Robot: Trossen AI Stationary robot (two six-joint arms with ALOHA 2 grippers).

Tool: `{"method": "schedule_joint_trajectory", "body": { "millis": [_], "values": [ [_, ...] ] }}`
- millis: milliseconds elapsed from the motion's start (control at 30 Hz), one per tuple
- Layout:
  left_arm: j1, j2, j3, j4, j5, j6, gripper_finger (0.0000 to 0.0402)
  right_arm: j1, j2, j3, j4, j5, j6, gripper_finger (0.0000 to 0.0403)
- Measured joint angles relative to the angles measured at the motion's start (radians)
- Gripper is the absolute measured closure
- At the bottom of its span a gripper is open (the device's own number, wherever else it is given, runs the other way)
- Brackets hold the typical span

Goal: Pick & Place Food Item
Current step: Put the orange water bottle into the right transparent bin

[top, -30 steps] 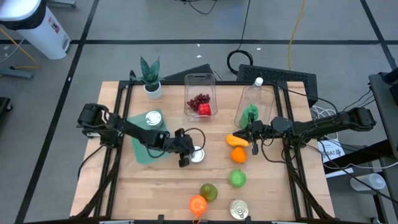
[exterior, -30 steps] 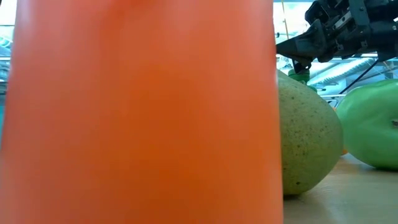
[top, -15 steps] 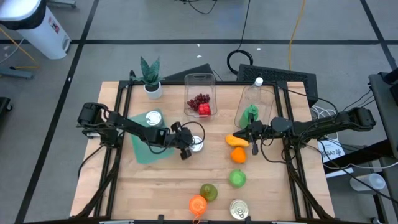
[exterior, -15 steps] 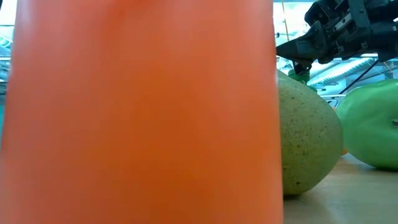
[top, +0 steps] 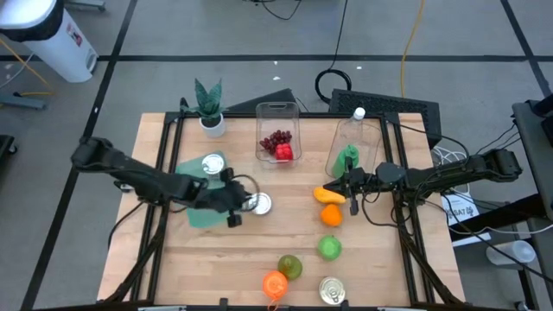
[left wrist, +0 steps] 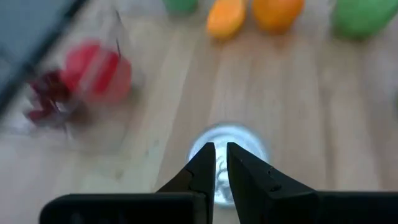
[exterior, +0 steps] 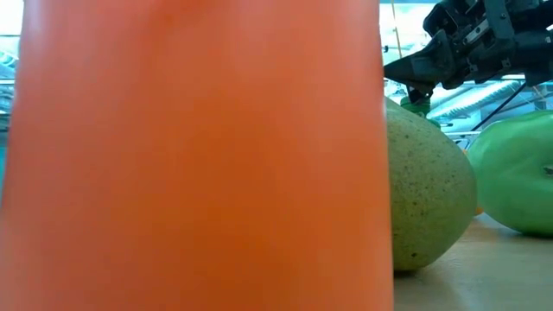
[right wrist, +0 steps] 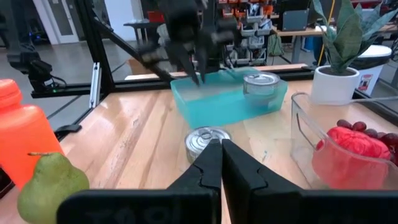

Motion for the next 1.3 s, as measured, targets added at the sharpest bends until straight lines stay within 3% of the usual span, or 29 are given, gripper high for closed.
{"method": "schedule_joint_trajectory", "body": {
  "millis": [100, 267, 500, 633, 833, 967, 1100, 1300],
  "values": [
    [-0.098, -0.085, -0.007, -0.02, -0.09, 0.037, 0.035, 0.0, 0.0, 0.0, 0.0, 0.0, -0.001, 0.0403],
    [-0.236, -0.206, -0.098, 0.094, -0.168, 0.071, 0.035, 0.0, 0.0, 0.0, 0.006, 0.0, -0.01, 0.0403],
    [-0.27, -0.239, -0.334, 0.515, -0.185, 0.148, 0.035, 0.0, 0.0, 0.0, 0.031, 0.003, -0.037, 0.0403],
    [-0.19, -0.25, -0.431, 0.702, -0.074, 0.263, 0.0351, 0.0, 0.0, 0.0, 0.056, 0.004, -0.039, 0.0403],
    [0.03, -0.331, -0.487, 0.7, 0.133, 0.27, 0.0351, 0.0, 0.021, 0.0, 0.126, 0.002, -0.108, 0.0403],
    [0.095, -0.361, -0.522, 0.699, 0.292, 0.241, 0.0351, 0.0, 0.056, 0.0, 0.175, 0.002, -0.154, 0.0403],
    [0.099, -0.363, -0.539, 0.695, 0.355, 0.255, 0.0351, 0.0, 0.098, 0.0, 0.222, 0.001, -0.174, 0.0403],
    [0.103, -0.364, -0.53, 0.701, 0.357, 0.277, 0.0351, 0.0, 0.163, 0.0, 0.232, 0.001, -0.14, 0.0403]
  ]
}}
